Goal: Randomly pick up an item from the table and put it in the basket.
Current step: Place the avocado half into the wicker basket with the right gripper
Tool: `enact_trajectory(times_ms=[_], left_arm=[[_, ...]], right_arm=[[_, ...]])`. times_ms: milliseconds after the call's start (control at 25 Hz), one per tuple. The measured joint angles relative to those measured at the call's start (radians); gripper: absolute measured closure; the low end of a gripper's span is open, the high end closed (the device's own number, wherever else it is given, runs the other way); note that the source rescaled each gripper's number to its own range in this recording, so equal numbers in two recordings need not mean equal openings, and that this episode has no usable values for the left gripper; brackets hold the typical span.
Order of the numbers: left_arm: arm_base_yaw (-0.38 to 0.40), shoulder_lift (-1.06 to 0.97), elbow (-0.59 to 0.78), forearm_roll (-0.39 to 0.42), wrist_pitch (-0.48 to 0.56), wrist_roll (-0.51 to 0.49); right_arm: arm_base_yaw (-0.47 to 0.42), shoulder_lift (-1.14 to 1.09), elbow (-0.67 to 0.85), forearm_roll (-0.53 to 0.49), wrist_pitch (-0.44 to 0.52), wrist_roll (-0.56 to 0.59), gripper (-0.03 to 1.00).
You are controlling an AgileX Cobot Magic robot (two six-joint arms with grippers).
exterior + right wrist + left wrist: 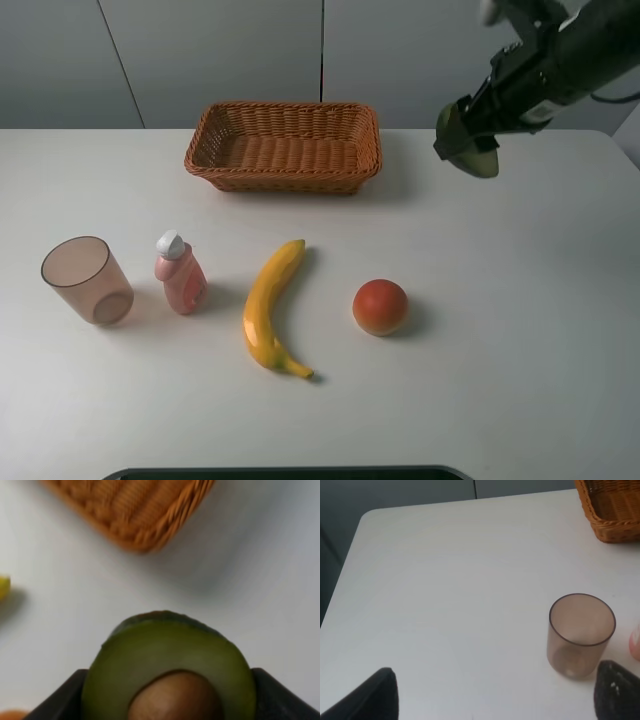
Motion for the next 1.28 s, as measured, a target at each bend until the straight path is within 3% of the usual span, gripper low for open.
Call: enact_trajectory(times_ms=[280, 520, 800, 1280], left_arm=[[0.0, 0.0, 0.0, 0.0, 0.0, 0.0], [0.0, 0.0, 0.0, 0.0, 0.0, 0.0], [0.0, 0.0, 0.0, 0.0, 0.0, 0.0], [0.0, 0.0, 0.0, 0.0, 0.0, 0.0]], right_arm=[[0.069, 0.081, -0.256, 0.032, -0.068, -0.012, 0.97], [0.172, 0.314, -0.4, 0.042, -0.15, -0.018, 0.97], [0.248, 0.6, -0.562, 0.09, -0.156, -0.024, 0.97], [0.254, 0.753, -0.611, 0.133, -0.177, -0.027, 0.97]])
